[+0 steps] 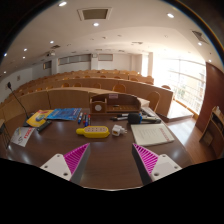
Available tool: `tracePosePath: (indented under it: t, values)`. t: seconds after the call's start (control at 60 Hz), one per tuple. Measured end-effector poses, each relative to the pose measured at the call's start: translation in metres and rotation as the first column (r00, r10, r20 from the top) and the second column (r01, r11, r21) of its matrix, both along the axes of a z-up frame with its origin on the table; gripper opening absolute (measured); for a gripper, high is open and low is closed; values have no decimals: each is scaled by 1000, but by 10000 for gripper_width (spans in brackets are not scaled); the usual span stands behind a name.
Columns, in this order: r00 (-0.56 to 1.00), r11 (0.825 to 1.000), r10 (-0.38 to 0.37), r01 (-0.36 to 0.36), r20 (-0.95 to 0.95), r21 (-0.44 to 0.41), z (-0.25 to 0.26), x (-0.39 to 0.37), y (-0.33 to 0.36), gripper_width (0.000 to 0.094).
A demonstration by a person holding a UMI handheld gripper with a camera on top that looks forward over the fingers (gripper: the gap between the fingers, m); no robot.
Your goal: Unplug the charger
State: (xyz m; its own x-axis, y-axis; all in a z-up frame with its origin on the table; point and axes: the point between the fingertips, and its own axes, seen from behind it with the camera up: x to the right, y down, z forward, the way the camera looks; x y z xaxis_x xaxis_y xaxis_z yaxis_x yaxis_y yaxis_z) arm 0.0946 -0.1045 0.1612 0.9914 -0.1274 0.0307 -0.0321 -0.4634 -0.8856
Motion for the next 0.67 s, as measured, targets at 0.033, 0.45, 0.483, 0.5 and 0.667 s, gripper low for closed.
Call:
tracePosePath:
  t: [0.033,0.45,0.483,0.5,0.667]
  values:
    - [1000,1000,2,-2,-3,-1,4,-8,-20,850]
    - [999,1000,18,-18,29,-6,29,-54,-160,854]
    - [999,1000,19,-19,38,-3,30,-55,-165,853]
    - [999,1000,19,-19,43,-2,30,-55,-166,852]
    - [998,1000,29,-30,62,9,35,-58,-174,852]
